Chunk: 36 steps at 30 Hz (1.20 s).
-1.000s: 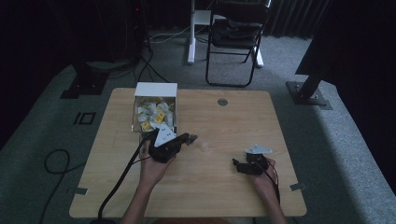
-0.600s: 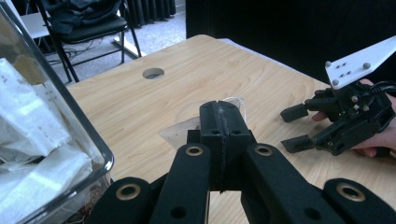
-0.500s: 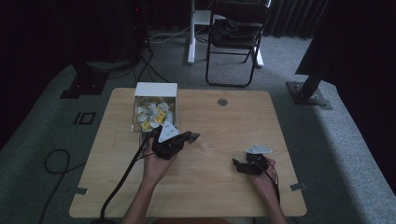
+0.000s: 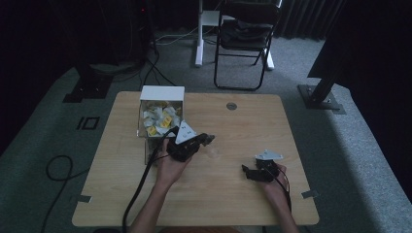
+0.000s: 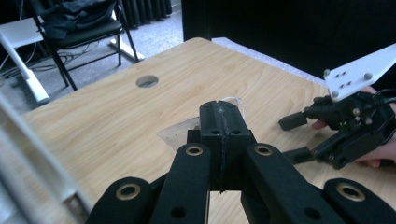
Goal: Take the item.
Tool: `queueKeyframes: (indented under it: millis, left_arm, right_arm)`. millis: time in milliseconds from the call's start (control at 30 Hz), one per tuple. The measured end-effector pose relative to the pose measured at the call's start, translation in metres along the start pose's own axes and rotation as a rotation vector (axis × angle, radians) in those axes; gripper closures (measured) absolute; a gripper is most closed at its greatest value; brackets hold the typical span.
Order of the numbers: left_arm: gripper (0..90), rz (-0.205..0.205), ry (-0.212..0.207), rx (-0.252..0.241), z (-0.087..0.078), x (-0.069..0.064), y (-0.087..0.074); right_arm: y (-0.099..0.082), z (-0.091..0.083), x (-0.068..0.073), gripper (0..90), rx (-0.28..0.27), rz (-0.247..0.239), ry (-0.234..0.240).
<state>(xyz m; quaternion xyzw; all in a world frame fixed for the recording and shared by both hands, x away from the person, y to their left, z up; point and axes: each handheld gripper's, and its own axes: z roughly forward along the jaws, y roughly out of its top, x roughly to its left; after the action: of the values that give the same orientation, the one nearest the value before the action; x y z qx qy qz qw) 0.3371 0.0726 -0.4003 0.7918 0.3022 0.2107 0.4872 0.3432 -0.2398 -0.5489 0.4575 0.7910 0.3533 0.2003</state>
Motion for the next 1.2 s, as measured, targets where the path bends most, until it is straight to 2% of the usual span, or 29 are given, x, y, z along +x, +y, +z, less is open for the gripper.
queueKeyframes:
  millis: [300,633,1200]
  left_arm:
    - [90.0,-0.015,-0.012,0.001,0.015,-0.001,0.004]
    - [90.0,-0.031,0.017,0.011,0.025,0.002,0.002]
    - [90.0,0.004,0.043,0.016,0.044,-0.008,0.008]
  right_arm:
    - [0.0,0.0,0.0,27.5,-0.001,-0.001,0.0]
    - [0.0,0.0,0.0,27.5,-0.001,-0.002,0.0]
    - [0.0,0.0,0.0,27.4,-0.001,-0.001,0.0]
